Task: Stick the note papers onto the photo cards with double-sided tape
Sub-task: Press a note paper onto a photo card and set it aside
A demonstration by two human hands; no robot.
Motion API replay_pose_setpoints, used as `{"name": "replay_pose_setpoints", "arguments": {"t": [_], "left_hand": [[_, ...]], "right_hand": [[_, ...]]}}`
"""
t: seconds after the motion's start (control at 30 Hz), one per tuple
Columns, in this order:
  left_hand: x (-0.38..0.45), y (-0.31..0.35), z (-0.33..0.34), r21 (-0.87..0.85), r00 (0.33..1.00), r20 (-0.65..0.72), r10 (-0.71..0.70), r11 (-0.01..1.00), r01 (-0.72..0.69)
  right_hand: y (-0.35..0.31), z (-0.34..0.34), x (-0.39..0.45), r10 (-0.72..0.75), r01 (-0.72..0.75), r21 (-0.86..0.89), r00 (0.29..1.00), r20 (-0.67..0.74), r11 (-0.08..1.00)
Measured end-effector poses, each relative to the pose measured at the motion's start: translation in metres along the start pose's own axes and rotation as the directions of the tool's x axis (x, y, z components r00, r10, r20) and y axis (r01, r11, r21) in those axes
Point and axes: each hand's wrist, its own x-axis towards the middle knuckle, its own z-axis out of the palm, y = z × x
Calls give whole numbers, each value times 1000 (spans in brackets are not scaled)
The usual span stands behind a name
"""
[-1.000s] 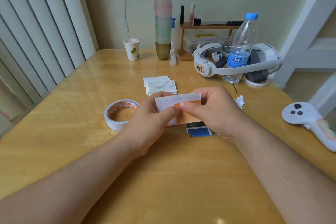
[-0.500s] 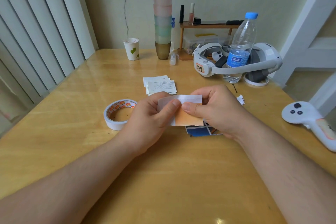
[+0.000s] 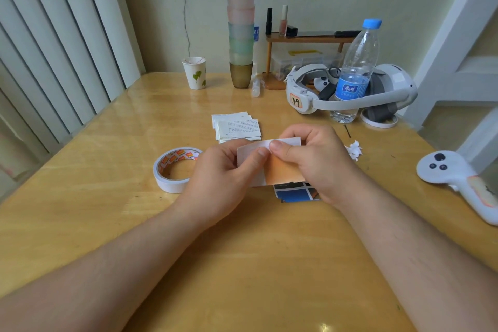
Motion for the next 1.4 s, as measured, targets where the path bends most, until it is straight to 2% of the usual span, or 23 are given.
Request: {"name": "replay_pose_setpoints", "arguments": {"t": [0.17,0.3,0.47,0.53,0.67,0.77,0.87,0.93,1.03,1.13,1.4], "left_hand": [[-1,3,-2,41,1000,-18,13,999,-13],[0,5,-4,-8,997,-67,26,1000,-26],[-1,6,-4,-64,997,-69,38,997,-42],[-1,6,-3,-76,997,-58,45,996,-49],[-1,10,2,-252,998,-3,-65,966,62],[-1,9,4,-245,993,49,-103,963,112],[0,6,4,-270,990,43,-132,953,138],[0,5,4,-276,989,47,-141,950,148],[-1,5,3,-288,990,42,-131,948,138],[-1,7,3,-278,994,20,-111,954,113],[-2,9,1,-281,990,53,-132,949,142]], "right_hand": [[1,-1,-2,-43,43,-13,999,-24,999],[3,6,-4,6,-7,33,1000,27,999],[4,8,-4,68,-70,130,997,21,989],[5,8,-4,70,-70,110,998,5,991],[3,8,-2,15,-11,50,996,-86,999],[3,5,-1,-11,15,35,994,-108,999],[3,4,-2,-20,21,10,996,-90,1000],[2,4,-2,7,-2,65,997,-71,998],[1,2,-3,87,-87,139,996,9,986],[0,-2,-4,163,-170,85,983,85,982],[-2,-4,-2,87,-87,-14,995,45,996]]}}
